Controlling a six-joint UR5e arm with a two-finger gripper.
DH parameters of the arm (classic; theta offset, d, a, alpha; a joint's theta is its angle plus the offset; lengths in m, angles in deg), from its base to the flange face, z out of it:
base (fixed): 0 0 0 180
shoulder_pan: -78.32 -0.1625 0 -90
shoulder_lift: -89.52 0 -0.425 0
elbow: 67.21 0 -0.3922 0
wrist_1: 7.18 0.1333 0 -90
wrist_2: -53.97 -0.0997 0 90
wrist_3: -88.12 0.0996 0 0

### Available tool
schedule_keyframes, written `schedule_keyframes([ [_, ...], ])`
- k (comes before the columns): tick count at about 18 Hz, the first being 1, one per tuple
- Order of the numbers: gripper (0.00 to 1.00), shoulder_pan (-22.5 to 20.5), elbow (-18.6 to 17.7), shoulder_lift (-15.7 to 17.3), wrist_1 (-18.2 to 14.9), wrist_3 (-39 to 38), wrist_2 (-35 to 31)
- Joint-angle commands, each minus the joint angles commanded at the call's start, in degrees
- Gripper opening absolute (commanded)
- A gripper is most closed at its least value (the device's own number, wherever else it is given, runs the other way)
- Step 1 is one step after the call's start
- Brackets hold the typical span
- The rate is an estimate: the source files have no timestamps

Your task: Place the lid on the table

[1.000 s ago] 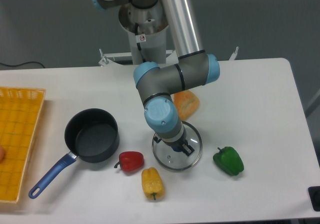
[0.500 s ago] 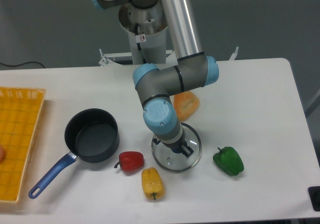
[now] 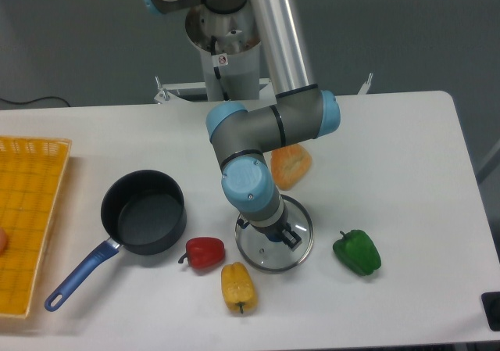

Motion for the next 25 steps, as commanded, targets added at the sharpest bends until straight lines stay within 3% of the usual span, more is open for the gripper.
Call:
schedule_keyframes([
  [6,0.64,0.0,0.0,0.0,-0.1,0.0,0.0],
  [9,0.76,0.0,0.0,0.0,0.0,0.2,0.0],
  [16,0.77,0.0,-0.1,0.1,-0.1,0.1,-0.1],
  [18,0.87,0.0,-0.1,0.3,-0.1,0.0,-0.1],
  [19,0.99,0.0,-0.1,0.5,-0.1,0.3,-0.1],
  [25,1.0,0.0,2.1,2.2,-0.3,0.2,0.4],
])
